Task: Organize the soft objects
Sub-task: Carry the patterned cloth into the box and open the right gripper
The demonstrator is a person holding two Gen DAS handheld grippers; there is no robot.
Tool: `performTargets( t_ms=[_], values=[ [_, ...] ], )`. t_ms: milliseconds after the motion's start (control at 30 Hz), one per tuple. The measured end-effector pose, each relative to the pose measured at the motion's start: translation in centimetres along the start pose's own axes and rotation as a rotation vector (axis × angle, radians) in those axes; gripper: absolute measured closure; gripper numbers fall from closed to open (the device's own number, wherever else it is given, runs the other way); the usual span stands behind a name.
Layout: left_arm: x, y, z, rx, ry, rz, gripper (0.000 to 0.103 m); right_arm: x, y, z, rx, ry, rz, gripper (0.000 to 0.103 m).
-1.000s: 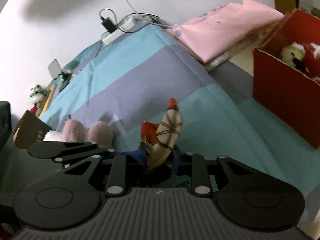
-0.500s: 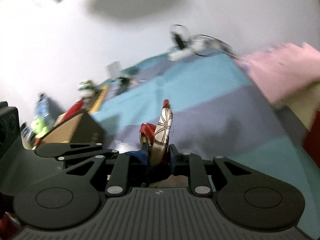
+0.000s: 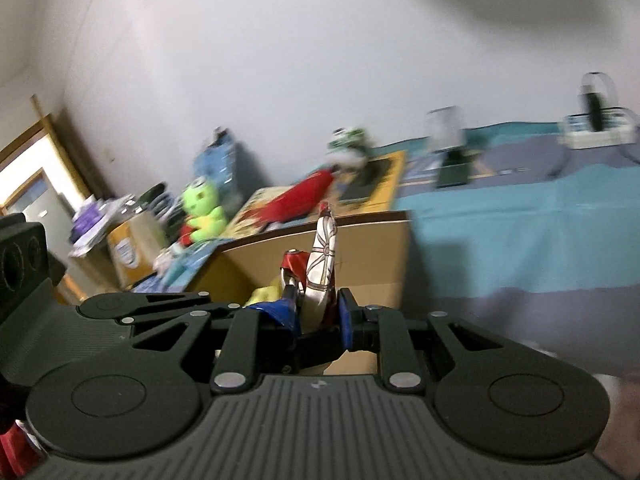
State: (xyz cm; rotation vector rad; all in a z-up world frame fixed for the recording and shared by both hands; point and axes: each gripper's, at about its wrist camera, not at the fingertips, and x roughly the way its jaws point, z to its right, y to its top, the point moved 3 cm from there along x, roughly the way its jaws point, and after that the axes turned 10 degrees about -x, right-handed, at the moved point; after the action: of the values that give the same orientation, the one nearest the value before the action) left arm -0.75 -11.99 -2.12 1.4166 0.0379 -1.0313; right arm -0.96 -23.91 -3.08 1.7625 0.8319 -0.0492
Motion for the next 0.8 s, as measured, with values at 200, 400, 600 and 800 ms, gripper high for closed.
performTargets(
  t_ms=[200, 400, 600, 800],
  values=[
    [-1.2, -0.4, -7.0, -0.07, 0.092, -0.009, 0.08, 6.2, 0.3, -4.2, -0.033, 0.043, -0.043, 0.1],
    [-0.7, -1.2, -12.4, -0.132, 0.139, -0.048, 0.077, 10.3, -0.2, -6.4, -0.042, 0.023, -0.081, 0.095],
    [0.8, -2.5, -16.4, -0.168, 0.235, -0.096, 0.061, 12.4, -0.6, -6.6, -0.036, -0.074, -0.092, 0.095],
    [1.4, -3.3, -18.4, -0.188, 0.288, -0.125, 0.045, 11.8, -0.5, -6.4, -0.011, -0.107, -0.074, 0.094]
  ],
)
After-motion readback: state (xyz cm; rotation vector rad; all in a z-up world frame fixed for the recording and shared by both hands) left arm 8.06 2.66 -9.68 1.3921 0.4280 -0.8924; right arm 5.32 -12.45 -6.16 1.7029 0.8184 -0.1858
